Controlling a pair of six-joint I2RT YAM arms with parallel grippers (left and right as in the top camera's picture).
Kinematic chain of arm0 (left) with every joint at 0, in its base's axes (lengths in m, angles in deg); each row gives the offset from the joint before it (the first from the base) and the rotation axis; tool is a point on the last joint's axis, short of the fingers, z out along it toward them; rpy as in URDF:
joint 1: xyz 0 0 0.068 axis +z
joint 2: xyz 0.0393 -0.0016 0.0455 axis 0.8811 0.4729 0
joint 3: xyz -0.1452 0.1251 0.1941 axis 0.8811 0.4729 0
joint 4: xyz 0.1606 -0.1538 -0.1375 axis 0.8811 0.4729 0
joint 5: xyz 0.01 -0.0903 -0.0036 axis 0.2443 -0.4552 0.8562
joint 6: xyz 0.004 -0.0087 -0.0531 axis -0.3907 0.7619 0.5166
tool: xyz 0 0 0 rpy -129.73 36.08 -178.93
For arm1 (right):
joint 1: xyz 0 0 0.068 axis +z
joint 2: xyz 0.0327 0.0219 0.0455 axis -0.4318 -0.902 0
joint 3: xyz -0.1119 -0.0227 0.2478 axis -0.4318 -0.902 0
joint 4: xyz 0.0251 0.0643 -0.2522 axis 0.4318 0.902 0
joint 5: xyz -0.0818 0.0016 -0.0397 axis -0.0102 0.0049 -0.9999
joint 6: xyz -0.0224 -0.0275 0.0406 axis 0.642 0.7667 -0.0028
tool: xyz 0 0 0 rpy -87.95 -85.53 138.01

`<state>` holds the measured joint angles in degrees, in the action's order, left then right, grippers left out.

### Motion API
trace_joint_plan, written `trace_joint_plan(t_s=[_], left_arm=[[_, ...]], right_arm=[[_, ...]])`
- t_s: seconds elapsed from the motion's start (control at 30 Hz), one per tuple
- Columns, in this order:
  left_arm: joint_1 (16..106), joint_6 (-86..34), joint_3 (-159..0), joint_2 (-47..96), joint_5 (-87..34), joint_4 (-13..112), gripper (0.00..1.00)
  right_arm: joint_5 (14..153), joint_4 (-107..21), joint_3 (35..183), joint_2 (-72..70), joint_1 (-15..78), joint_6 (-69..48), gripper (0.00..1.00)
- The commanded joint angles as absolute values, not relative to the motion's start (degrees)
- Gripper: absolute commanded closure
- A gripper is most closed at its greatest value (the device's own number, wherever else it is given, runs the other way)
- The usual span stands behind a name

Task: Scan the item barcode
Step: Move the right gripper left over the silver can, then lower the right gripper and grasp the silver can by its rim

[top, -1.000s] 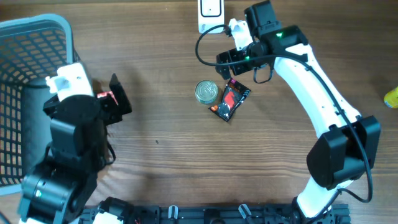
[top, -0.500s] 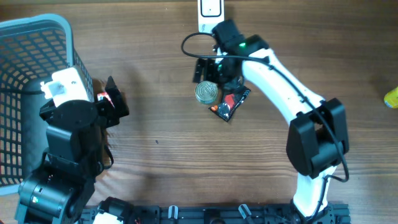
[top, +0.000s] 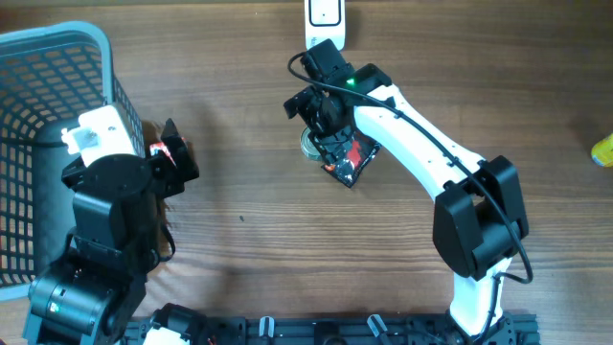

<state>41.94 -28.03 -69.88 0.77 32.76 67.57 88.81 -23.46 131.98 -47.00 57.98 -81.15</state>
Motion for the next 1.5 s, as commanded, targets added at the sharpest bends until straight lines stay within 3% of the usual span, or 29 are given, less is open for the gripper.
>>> trace_joint_plan(t_s=[0.0,0.37,1.47], left_arm=[[41.63,-26.74,-70.19,0.66,33.54,67.68,0.00],[41.63,-24.30,-70.19,0.66,33.57,68.95,0.00],[41.63,-24.30,-70.19,0.66,33.54,70.21,0.00]], right_arm=[[83.96,-22.81,131.96,-47.77,58.35,-88.55,0.00],[87.74,-25.02,131.96,-55.35,58.42,-87.46,0.00],[83.48,-28.56,131.96,-60.18,55.75,-85.12,0.00]])
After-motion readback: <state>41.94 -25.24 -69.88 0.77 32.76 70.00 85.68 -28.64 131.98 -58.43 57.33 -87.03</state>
